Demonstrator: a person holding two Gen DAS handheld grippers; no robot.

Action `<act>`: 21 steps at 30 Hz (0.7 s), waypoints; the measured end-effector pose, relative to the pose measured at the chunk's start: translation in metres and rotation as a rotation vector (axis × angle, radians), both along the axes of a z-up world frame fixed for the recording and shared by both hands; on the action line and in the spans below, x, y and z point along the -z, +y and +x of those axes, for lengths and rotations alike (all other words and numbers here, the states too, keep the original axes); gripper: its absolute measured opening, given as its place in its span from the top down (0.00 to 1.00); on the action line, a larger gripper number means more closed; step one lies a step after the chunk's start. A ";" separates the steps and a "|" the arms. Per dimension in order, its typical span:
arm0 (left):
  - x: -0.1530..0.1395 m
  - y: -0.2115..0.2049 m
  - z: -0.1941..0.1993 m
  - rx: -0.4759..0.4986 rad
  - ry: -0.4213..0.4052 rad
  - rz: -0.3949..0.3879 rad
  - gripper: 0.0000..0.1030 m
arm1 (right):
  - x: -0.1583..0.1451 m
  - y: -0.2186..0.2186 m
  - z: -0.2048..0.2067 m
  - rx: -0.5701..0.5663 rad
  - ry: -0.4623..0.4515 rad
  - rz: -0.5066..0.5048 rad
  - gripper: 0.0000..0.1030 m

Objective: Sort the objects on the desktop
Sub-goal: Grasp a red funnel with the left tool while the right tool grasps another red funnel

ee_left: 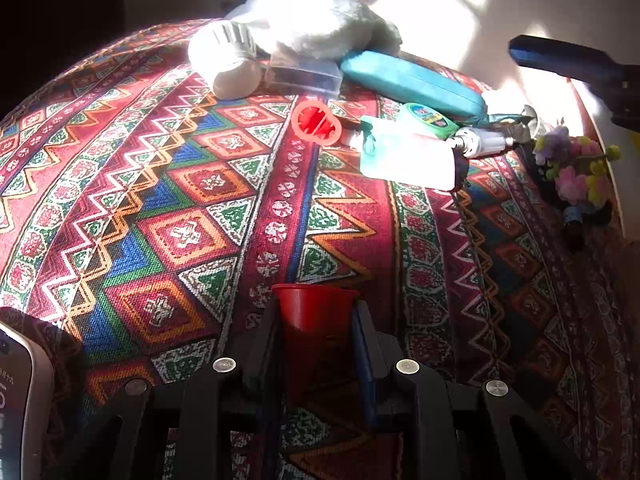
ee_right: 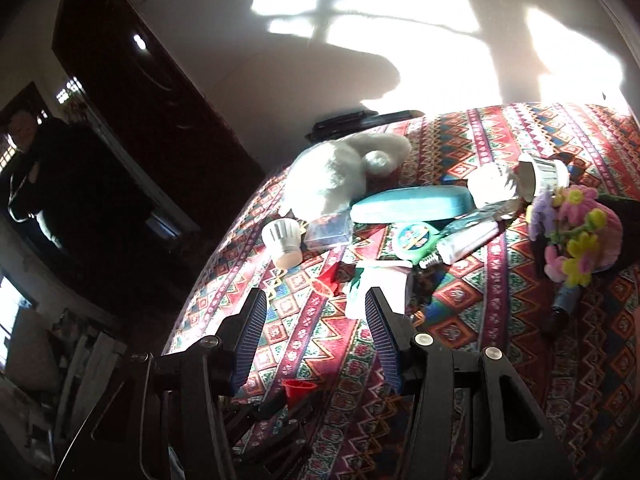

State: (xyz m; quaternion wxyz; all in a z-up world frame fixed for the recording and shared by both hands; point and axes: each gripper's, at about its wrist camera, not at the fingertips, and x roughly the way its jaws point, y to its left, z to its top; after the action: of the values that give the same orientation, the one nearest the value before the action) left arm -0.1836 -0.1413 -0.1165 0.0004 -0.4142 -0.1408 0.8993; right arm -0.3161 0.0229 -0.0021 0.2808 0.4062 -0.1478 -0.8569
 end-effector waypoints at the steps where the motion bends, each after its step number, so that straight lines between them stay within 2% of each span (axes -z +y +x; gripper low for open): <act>1: -0.001 -0.001 0.003 0.002 0.005 -0.002 0.73 | 0.005 -0.021 -0.012 -0.035 -0.007 0.031 0.46; 4: -0.001 -0.005 0.008 0.006 0.018 0.011 0.73 | 0.028 -0.075 -0.047 -0.096 -0.029 0.163 0.46; 8: -0.001 -0.010 0.012 0.006 0.031 0.045 0.73 | 0.081 -0.125 -0.079 -0.128 -0.075 0.383 0.46; 9: -0.001 -0.011 0.012 0.005 0.034 0.048 0.73 | 0.096 -0.130 -0.082 -0.143 -0.097 0.430 0.73; 10: -0.002 -0.012 0.013 0.004 0.036 0.052 0.73 | 0.105 -0.135 -0.081 -0.160 -0.092 0.457 0.84; 11: -0.002 -0.013 0.014 0.002 0.038 0.055 0.73 | 0.111 -0.138 -0.080 -0.175 -0.086 0.473 0.85; 12: -0.003 -0.014 0.015 0.000 0.039 0.057 0.73 | 0.108 -0.136 -0.076 -0.186 -0.077 0.457 0.94; 18: -0.006 -0.014 0.025 -0.008 0.039 0.069 0.73 | 0.067 -0.095 -0.022 -0.190 -0.012 0.359 0.94; 21: -0.017 -0.008 0.036 0.007 0.073 0.051 0.73 | 0.046 -0.071 0.016 -0.181 0.029 0.335 0.94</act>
State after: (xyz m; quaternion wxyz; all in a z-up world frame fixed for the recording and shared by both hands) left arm -0.1477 -0.1491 -0.0999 0.0190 -0.3816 -0.1621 0.9098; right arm -0.3004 -0.0479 -0.0480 0.2872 0.4467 0.0379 -0.8465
